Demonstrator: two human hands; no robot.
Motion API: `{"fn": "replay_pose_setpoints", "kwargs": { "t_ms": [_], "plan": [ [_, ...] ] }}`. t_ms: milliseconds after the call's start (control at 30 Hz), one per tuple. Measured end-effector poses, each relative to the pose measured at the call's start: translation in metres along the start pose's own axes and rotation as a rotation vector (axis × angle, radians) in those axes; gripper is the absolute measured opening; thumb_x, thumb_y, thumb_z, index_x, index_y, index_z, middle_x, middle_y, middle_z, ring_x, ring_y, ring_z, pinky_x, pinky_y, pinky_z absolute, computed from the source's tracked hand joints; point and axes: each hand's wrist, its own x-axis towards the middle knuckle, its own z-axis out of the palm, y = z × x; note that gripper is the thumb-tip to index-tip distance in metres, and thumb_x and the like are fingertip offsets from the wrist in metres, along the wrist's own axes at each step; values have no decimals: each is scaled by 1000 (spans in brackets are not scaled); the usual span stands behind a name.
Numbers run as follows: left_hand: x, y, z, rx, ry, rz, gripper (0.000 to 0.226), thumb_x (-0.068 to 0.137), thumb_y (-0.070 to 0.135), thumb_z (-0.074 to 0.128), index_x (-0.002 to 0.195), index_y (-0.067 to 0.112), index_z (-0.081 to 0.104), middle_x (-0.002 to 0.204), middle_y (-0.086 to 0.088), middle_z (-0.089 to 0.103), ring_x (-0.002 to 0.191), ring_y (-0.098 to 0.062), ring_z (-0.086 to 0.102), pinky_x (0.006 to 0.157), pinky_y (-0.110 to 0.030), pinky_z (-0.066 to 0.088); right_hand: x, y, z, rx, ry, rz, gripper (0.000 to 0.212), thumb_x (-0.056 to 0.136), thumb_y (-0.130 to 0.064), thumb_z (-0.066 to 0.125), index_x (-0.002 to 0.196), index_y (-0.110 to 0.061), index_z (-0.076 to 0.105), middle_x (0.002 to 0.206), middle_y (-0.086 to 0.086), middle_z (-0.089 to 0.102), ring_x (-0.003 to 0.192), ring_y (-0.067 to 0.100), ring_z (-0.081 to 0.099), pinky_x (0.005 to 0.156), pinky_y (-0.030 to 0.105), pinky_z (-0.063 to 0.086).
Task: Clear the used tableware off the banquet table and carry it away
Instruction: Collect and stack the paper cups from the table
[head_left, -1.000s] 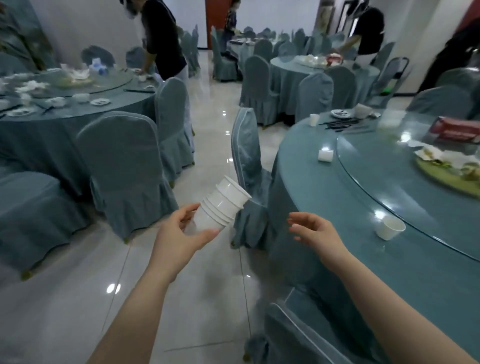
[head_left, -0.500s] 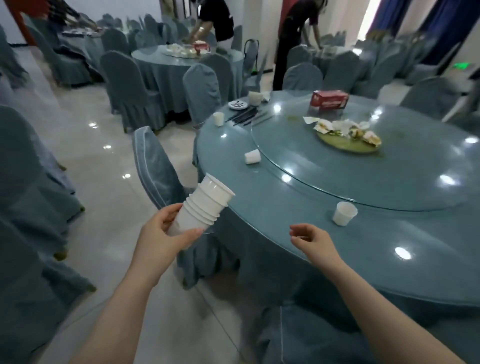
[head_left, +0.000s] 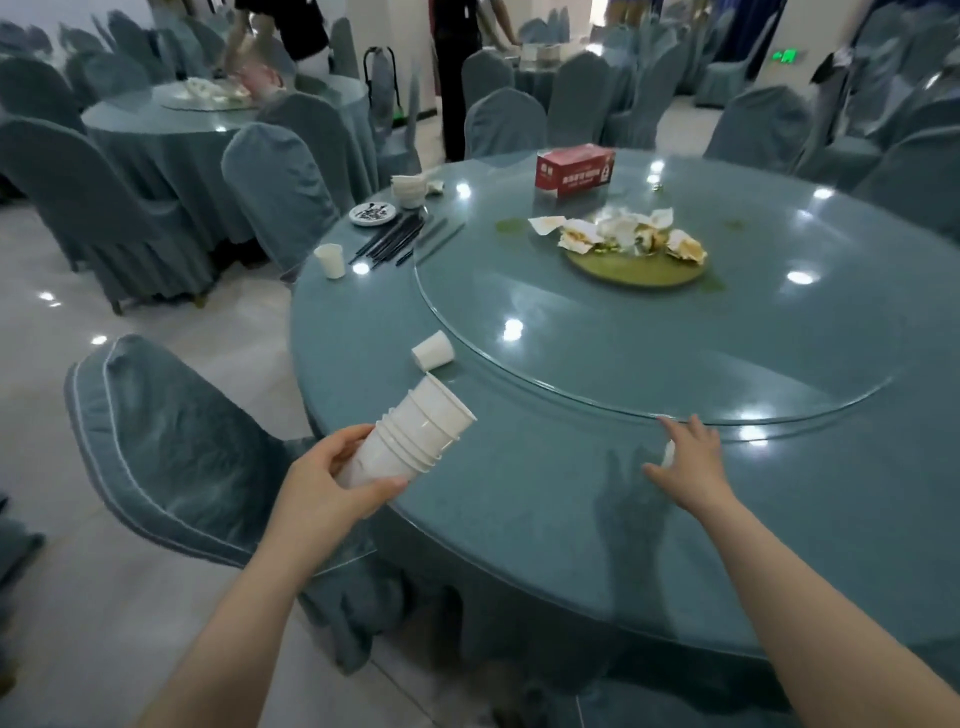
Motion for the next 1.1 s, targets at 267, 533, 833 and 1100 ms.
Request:
{"fn": "replay_pose_setpoints", "kwargs": {
  "t_ms": [267, 533, 833, 1100],
  "plan": [
    [65, -21, 11, 0, -80, -64, 51, 66, 19, 85, 104, 43, 60, 101, 20, 65, 88, 4, 61, 68, -15, 46, 0, 0, 38, -106, 16, 16, 58, 79, -8, 61, 135, -18, 49, 145, 16, 32, 134, 31, 21, 113, 33, 13],
    [124, -44, -9, 38, -168, -60, 48, 66, 21, 84, 94, 51, 60, 95, 26, 64, 88, 6, 59, 68, -19, 45, -23, -117, 32, 997, -237, 127, 47, 84, 0, 67, 123, -24, 55, 126, 9, 52, 99, 21, 60, 79, 41, 56],
    [188, -59, -76, 238, -332, 76, 59, 61, 17, 83, 109, 44, 62, 109, 19, 60, 104, -5, 56, 90, -30, 43, -9, -260, 41, 1078, -350, -119, 41, 83, -5, 69, 114, -31, 64, 120, -7, 64, 97, 13, 66, 86, 37, 56],
    [231, -62, -109, 211, -371, 121, 54, 60, 25, 84, 106, 46, 65, 104, 20, 67, 99, -1, 60, 87, -28, 47, 9, -334, 70, 1062, -285, -114, 29, 83, -23, 70, 111, -30, 64, 122, 1, 63, 99, 17, 64, 90, 39, 54]
  ]
}}
